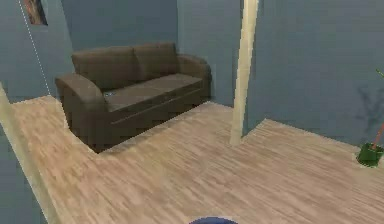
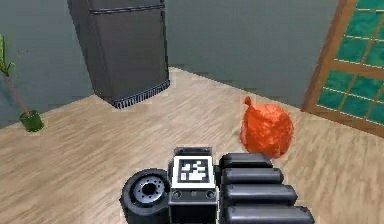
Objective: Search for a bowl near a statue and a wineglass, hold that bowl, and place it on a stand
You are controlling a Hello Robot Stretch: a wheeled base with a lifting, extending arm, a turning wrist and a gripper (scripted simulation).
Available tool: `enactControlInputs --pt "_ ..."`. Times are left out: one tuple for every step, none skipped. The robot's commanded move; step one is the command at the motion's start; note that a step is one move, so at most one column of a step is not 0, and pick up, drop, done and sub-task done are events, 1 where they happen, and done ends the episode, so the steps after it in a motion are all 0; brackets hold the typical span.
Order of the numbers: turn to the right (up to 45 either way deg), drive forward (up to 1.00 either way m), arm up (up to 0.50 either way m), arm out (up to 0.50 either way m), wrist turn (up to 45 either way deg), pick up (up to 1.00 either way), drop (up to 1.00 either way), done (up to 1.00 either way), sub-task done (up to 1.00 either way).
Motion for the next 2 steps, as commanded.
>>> enactControlInputs --pt "0.0 0.55 0.0 0.0 0.0 0.0 0.0 0.0 0.0" --pt "-27.0 0.0 0.0 0.0 0.0 0.0 0.0 0.0 0.0"
